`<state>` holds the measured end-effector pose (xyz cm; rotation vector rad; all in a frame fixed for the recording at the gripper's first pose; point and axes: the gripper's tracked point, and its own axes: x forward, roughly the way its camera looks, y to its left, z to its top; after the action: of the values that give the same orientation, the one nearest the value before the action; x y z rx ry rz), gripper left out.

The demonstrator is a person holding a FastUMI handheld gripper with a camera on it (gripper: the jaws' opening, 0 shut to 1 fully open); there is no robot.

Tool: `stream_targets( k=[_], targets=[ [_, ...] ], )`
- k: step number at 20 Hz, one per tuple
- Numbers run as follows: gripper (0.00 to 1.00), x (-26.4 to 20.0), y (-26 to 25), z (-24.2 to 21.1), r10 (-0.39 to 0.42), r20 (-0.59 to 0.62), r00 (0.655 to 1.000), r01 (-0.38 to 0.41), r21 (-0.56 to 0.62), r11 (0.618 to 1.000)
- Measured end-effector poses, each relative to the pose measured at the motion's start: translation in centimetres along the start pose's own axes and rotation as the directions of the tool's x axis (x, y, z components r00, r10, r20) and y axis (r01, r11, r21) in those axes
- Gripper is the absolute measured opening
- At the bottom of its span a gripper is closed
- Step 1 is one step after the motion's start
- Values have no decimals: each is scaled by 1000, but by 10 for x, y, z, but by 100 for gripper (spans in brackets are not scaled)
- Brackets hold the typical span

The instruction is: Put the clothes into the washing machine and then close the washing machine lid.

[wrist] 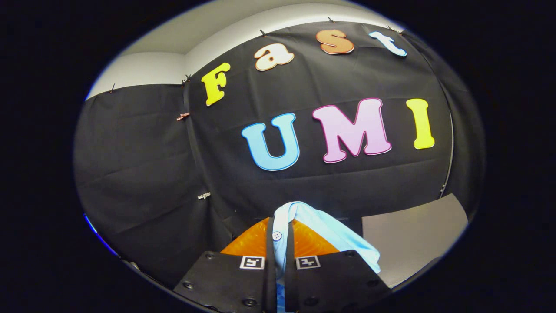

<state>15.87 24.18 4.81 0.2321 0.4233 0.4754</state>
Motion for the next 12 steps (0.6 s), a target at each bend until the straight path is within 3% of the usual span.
stream_targets(
  k=[8, 12],
  targets=[
    [12, 72, 54, -80, 113, -102, 988, -107, 62, 992],
    [12, 102, 55, -122, 90, -150, 985, -85, 37, 996]
  ],
)
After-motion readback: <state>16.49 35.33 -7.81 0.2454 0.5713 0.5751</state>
